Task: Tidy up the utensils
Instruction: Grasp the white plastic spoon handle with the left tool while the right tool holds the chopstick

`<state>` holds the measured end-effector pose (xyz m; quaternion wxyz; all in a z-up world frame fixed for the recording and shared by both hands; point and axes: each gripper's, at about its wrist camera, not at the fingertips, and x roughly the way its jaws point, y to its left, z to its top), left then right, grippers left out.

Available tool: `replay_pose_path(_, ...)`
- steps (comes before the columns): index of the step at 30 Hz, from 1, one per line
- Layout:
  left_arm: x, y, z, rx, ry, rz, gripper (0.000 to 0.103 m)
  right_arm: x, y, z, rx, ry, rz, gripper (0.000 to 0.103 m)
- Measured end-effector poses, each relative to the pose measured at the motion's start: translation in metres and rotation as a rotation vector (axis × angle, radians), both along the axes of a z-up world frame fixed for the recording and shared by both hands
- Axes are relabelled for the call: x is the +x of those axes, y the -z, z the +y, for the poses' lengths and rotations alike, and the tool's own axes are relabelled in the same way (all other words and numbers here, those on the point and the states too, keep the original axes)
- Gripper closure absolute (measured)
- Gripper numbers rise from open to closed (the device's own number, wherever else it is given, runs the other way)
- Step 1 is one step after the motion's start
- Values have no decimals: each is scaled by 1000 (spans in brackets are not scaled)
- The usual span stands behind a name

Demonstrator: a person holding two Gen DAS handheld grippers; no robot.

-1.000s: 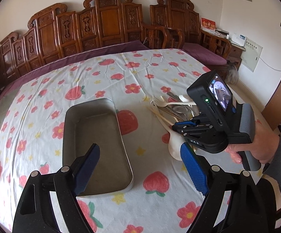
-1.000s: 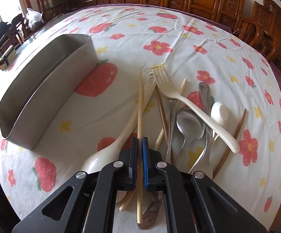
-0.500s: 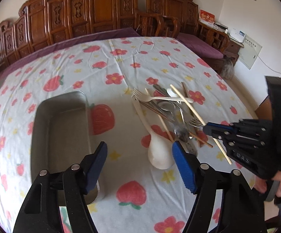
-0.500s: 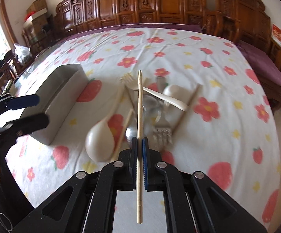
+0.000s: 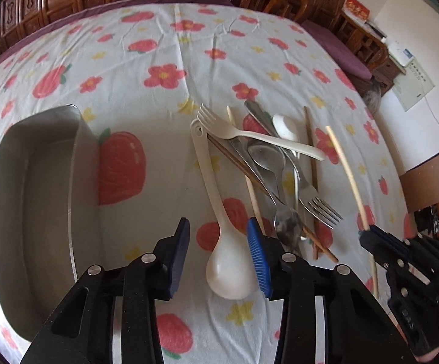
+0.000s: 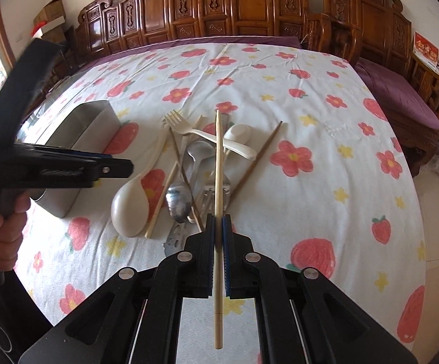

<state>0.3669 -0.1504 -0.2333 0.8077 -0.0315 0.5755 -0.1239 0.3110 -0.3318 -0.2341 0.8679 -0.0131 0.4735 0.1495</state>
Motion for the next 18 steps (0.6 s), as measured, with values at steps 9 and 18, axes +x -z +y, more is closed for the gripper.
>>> replay_pose_path(9,20,23,-21,124,-17,66,71,2,0,-16,32,39,9,97)
replay_pose_path(18,25,25,-38,264,14,78,95,3,0,-12,35,30,14,97)
